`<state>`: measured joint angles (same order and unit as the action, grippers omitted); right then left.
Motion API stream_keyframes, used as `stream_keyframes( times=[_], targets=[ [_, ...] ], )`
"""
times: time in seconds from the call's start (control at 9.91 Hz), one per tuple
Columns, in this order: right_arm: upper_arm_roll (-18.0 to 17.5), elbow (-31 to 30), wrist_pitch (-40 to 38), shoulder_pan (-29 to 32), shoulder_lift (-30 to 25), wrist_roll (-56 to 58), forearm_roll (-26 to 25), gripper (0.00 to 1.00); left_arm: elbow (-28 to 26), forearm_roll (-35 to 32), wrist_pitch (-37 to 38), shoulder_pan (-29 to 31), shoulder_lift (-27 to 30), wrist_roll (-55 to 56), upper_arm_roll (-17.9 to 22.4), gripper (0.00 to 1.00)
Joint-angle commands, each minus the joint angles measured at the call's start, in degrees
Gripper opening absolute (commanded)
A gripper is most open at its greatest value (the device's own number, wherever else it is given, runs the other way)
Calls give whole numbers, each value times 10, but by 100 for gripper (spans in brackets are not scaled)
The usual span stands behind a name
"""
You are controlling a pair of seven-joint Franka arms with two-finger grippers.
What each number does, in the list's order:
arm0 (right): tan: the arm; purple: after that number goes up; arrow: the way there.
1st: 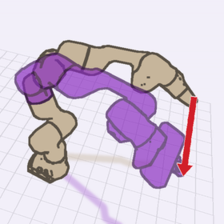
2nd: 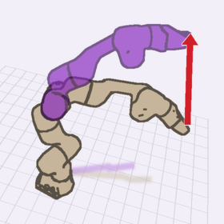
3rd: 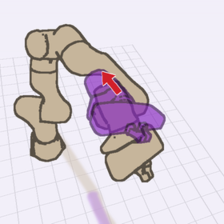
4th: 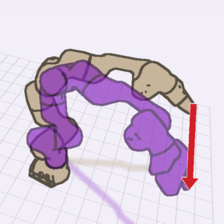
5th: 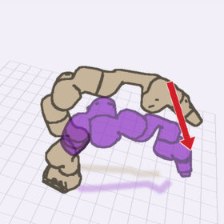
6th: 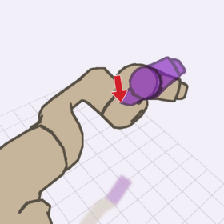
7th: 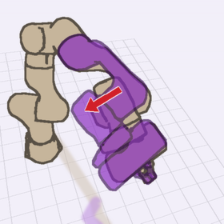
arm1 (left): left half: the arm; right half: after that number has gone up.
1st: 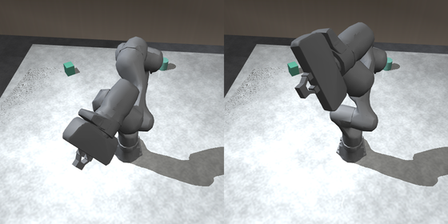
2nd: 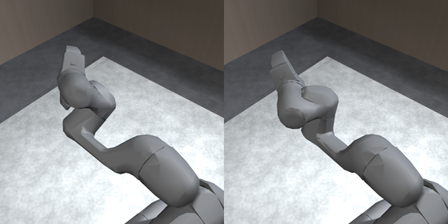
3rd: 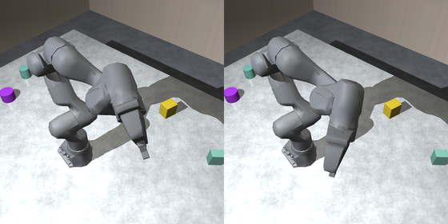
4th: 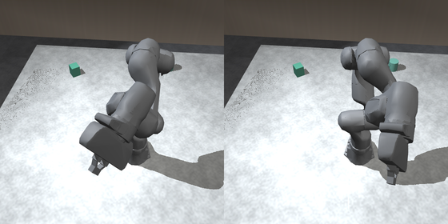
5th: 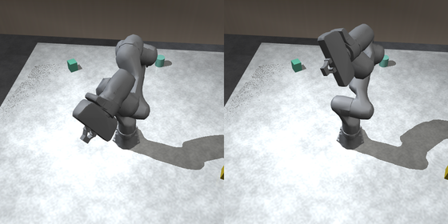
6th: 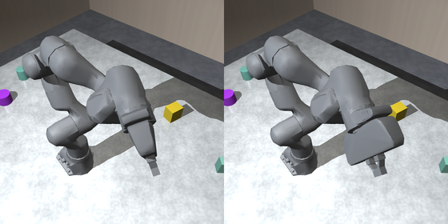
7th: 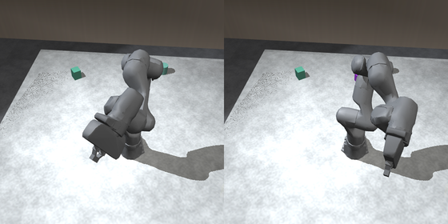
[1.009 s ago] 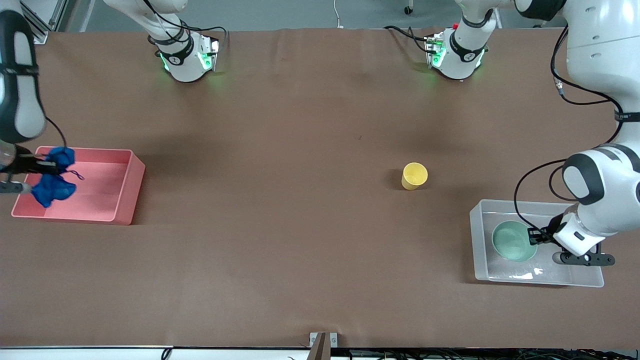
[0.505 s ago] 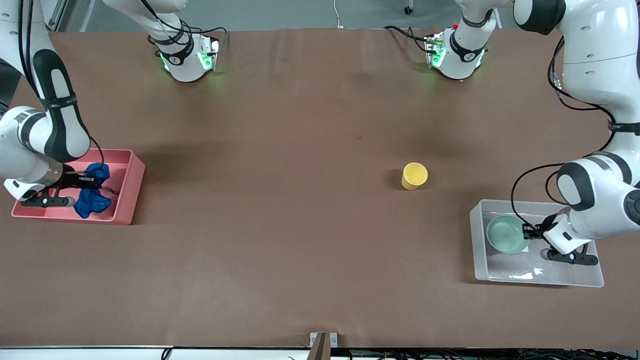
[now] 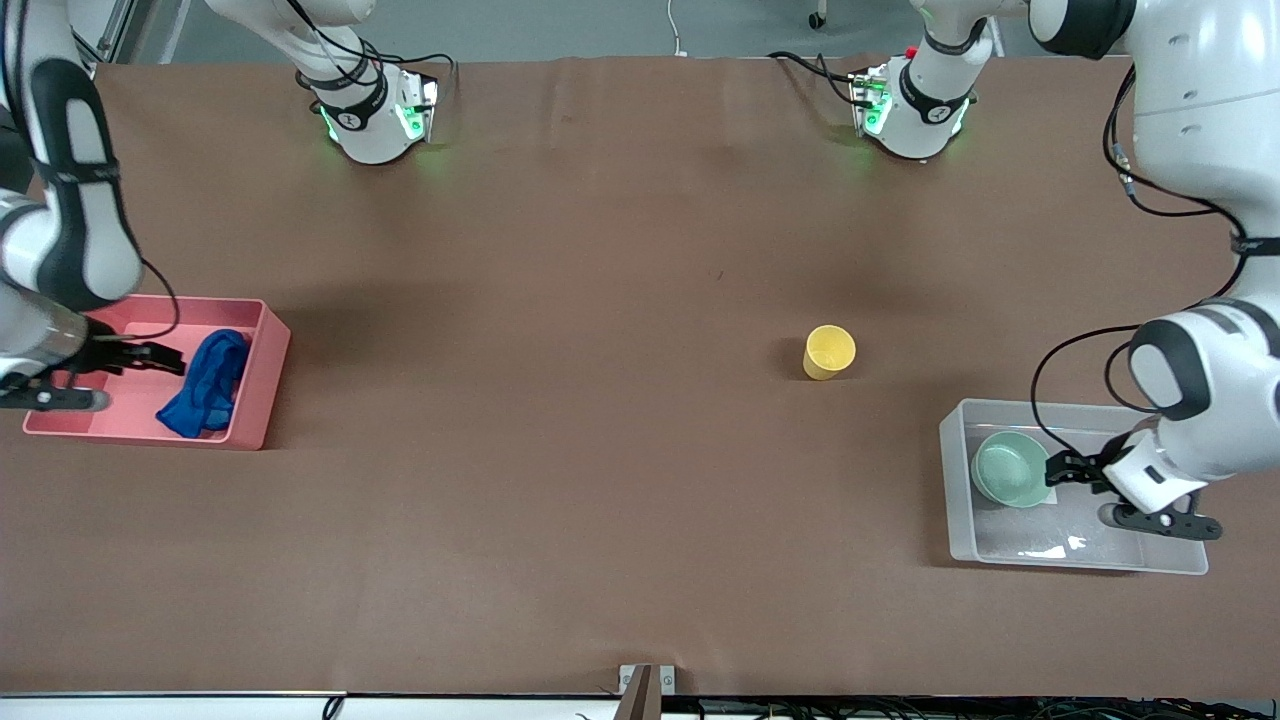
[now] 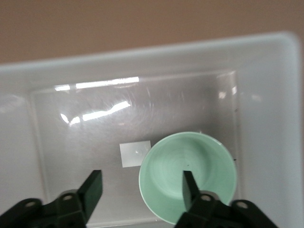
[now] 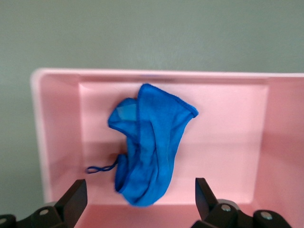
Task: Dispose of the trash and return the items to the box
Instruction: 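Release the cloth and bowl, raising both grippers away from the bins, then reach the left gripper to the yellow cup and grasp its rim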
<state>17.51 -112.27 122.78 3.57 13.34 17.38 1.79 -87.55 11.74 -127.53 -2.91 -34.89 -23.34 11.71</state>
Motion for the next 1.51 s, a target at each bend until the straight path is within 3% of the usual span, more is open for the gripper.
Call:
stream_keyframes(
  times=[0.0, 0.1, 0.3, 0.4, 0.61, 0.91, 1.41],
  targets=[
    [-41, 47, -80, 5, -64, -99, 10, 100, -85, -15, 12, -17, 113, 56, -19, 100],
    [-62, 83, -137, 6, -77, -147, 9, 100, -116, -51, 15, -15, 166, 111, -54, 100],
    [-136, 151, -247, 48, -117, -188, 9, 100, -202, -102, 42, -10, 275, 238, -122, 100],
    [-141, 186, -298, 50, -141, -184, 9, 100, -256, -102, 41, -10, 326, 281, -147, 100],
    [-131, 234, -384, 22, -161, -183, 2, 100, -335, -102, 27, -7, 370, 343, -206, 100],
    [-135, 280, -386, 26, -151, -184, 8, 100, -404, -103, -60, -6, 328, 374, -276, 100],
    [-136, 275, -351, 6, -140, -184, -25, 100, -415, -139, -155, -11, 186, 375, -286, 97]
  ],
)
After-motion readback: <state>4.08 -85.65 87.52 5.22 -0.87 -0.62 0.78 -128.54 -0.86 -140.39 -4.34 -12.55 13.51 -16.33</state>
